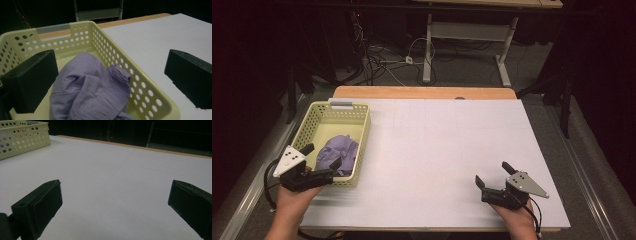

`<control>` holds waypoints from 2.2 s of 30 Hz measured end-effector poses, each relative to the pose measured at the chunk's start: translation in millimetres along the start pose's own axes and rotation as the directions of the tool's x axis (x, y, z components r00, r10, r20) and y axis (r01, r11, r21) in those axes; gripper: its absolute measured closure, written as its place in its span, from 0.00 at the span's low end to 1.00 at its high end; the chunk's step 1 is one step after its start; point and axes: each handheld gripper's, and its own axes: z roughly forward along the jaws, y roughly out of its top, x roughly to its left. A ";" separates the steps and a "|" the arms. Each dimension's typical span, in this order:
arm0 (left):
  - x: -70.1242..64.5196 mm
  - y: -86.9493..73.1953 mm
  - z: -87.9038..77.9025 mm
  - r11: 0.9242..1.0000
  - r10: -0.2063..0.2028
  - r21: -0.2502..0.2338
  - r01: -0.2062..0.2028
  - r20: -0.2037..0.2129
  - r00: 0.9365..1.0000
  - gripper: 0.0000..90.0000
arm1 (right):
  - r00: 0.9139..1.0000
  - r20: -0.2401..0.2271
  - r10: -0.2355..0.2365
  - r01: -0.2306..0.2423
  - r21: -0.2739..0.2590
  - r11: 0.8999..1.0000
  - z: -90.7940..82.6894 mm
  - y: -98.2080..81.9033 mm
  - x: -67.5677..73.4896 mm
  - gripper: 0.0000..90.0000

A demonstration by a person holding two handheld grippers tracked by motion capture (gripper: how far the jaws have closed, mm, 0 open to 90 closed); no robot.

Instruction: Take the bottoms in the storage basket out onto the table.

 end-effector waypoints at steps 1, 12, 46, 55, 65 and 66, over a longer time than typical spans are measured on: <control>2.8 0.2 -1.6 1.000 -0.001 -0.002 0.001 -0.007 1.000 0.00 | 1.000 0.000 0.000 0.000 0.000 1.000 0.1 0.0 0.1 0.00; 29.4 -4.4 -11.3 0.999 -0.045 -0.005 0.045 -0.061 0.997 0.00 | 1.000 -0.003 0.001 0.000 0.006 1.000 0.9 -0.9 1.1 0.00; 29.4 44.5 67.5 0.975 -0.052 0.216 0.054 -0.016 0.999 0.00 | 0.999 0.010 0.034 -0.034 0.006 0.999 -6.1 -2.4 -1.3 0.00; 36.0 41.9 89.1 0.932 -0.083 0.353 0.080 -0.009 0.997 0.00 | 0.999 0.004 0.034 -0.034 0.005 0.999 -5.6 -2.7 -1.3 0.00; 37.4 40.8 107.7 0.838 -0.069 0.541 0.073 -0.029 0.997 0.00 | 0.999 0.001 0.034 -0.034 0.004 0.999 -5.4 -2.5 -1.8 0.00; 37.1 40.5 109.7 0.826 -0.065 0.559 0.072 -0.033 0.997 0.00 | 0.999 0.000 0.034 -0.034 0.004 0.999 -5.4 -2.5 -1.7 0.00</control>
